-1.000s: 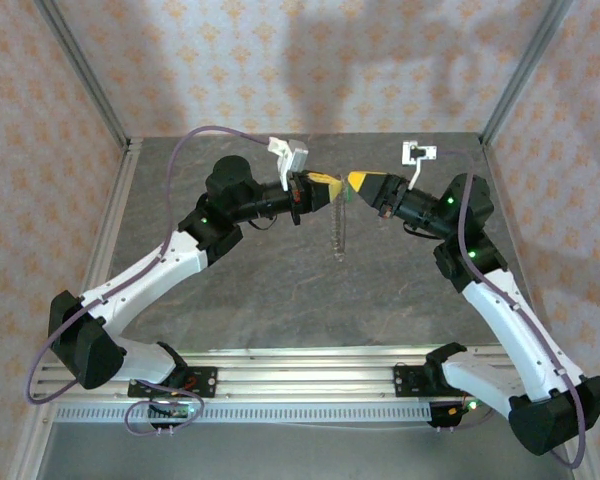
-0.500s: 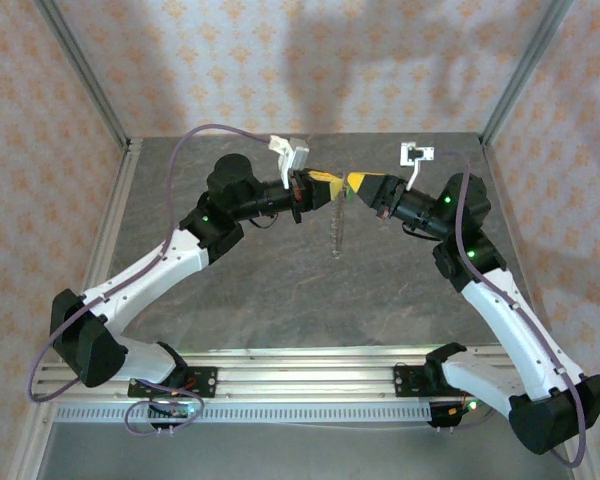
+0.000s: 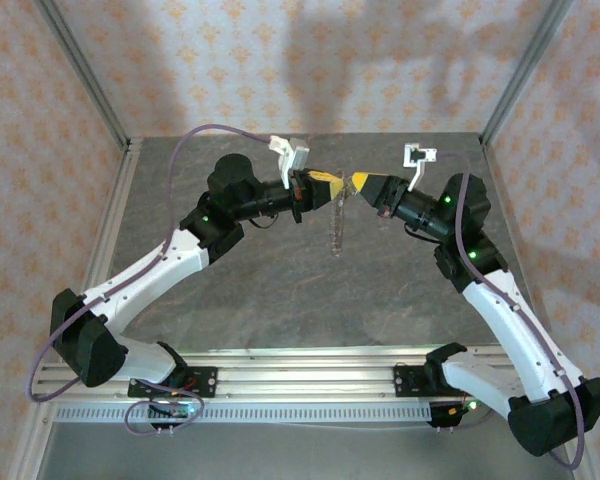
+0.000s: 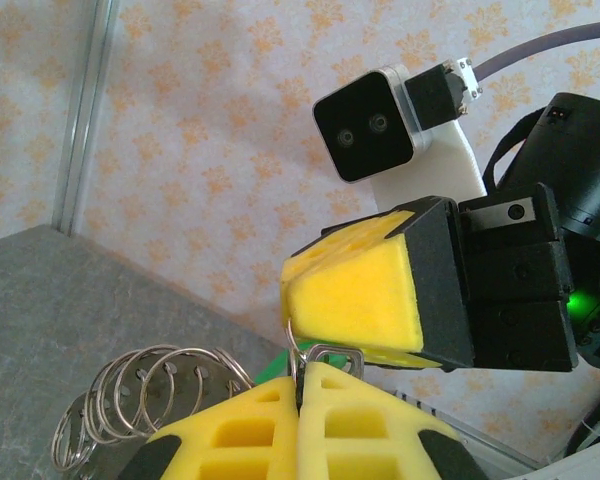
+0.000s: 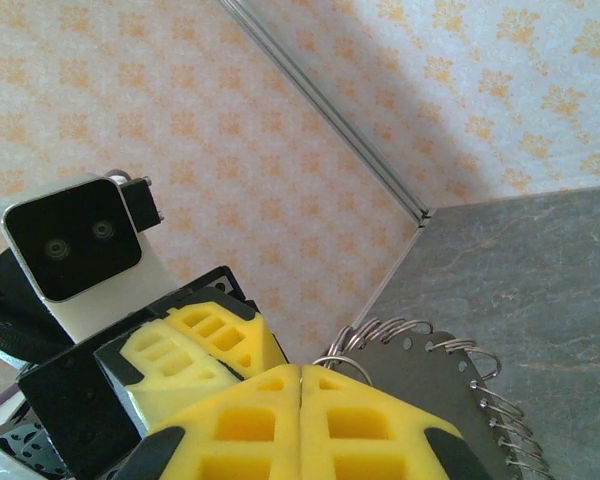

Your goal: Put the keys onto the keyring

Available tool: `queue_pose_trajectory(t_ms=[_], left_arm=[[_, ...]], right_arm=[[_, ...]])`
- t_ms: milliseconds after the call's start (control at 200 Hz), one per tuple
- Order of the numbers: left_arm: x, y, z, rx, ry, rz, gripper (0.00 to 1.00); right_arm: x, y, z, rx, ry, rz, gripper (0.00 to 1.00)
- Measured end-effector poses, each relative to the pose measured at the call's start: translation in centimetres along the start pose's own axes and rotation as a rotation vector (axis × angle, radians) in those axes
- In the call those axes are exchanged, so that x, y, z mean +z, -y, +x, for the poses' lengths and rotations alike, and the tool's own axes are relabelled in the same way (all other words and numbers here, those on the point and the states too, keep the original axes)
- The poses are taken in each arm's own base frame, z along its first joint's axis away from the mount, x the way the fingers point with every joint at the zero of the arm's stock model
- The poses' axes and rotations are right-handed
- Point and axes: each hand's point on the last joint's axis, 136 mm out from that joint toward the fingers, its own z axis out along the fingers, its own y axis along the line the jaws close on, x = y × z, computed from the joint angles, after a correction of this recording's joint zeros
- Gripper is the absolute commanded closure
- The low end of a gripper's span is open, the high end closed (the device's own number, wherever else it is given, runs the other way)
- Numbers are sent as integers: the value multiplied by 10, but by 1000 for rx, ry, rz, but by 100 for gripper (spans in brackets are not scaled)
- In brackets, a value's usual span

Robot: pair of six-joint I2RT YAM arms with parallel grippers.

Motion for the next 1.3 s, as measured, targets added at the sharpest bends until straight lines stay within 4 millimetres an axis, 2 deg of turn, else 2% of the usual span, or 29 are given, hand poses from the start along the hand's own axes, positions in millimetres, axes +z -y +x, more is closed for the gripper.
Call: queue_pose_trajectory(t_ms=[275,610,1191,1251,1301], left_arm=[[0,-3,-2,0,8,-18,100],[0,-4,-3,0,15,-29,100],[1,-5,-12,1,58,-45,100],[0,-6,-13,-1,63,-49,100],[0,-7,-12,-7,66,-51,100]], right_arm=[[0,1,3,5,-11,-2,100],[1,1,16,21,-62,-26,100],[6,-3,17,55,-73,-56,100],[6,-2,17,56,-69,-53,82],[6,-2,17,52,-67,-49,71]])
